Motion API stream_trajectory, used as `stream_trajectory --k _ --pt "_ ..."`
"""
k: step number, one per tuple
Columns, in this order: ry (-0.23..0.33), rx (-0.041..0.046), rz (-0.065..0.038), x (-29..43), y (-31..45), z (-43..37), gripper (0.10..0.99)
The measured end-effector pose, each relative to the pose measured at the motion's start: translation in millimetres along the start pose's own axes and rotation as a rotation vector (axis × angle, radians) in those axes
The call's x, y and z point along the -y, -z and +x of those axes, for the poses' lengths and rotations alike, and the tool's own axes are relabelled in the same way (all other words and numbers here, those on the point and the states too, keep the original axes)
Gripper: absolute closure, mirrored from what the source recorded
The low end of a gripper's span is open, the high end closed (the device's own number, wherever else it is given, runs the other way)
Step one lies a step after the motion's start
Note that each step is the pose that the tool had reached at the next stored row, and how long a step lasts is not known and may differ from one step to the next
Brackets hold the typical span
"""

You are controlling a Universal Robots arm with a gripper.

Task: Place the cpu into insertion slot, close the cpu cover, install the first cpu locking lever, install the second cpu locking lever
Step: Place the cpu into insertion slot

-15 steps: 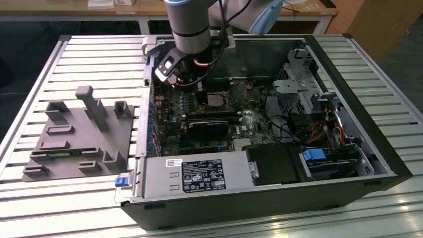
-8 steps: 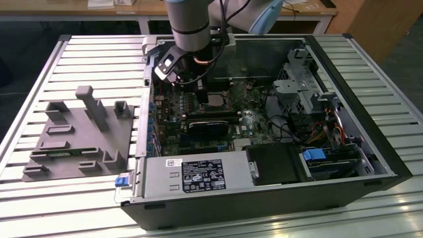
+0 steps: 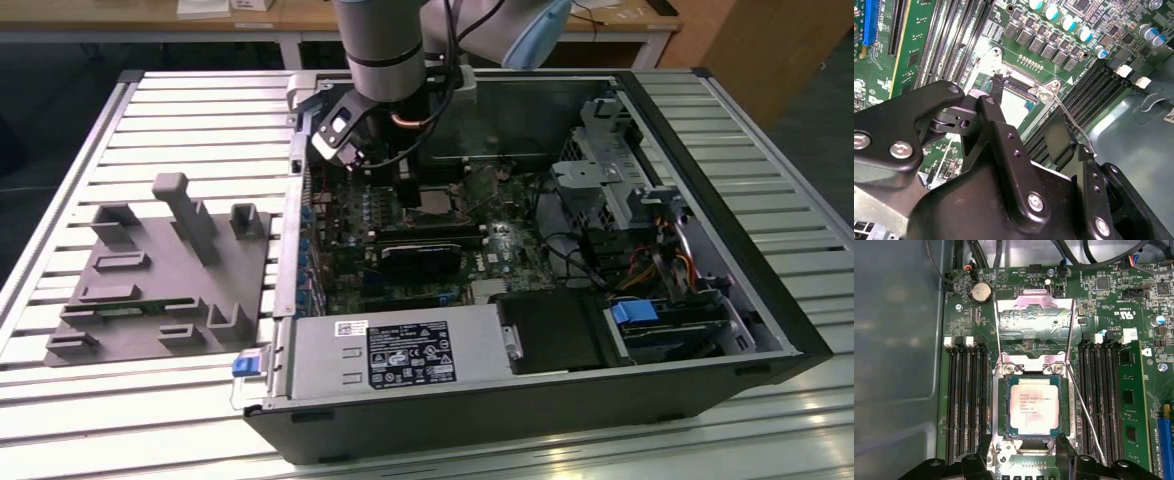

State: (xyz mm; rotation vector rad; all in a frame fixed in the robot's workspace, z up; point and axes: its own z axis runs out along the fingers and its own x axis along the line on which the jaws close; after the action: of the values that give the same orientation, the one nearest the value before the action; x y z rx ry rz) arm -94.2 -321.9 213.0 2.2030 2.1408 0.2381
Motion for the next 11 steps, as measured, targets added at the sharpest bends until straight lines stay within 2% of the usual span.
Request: stream_trajectory --k 2,6,11 --pt "0.0 0.0002 0.005 0.0 0.0 0.0 0.478" --pt "-0.002 0.0008 0.024 -0.1 0.0 0.0 0.478" --pt "-0.003 0.0013 0.041 -0.2 -0.1 0.0 0.478"
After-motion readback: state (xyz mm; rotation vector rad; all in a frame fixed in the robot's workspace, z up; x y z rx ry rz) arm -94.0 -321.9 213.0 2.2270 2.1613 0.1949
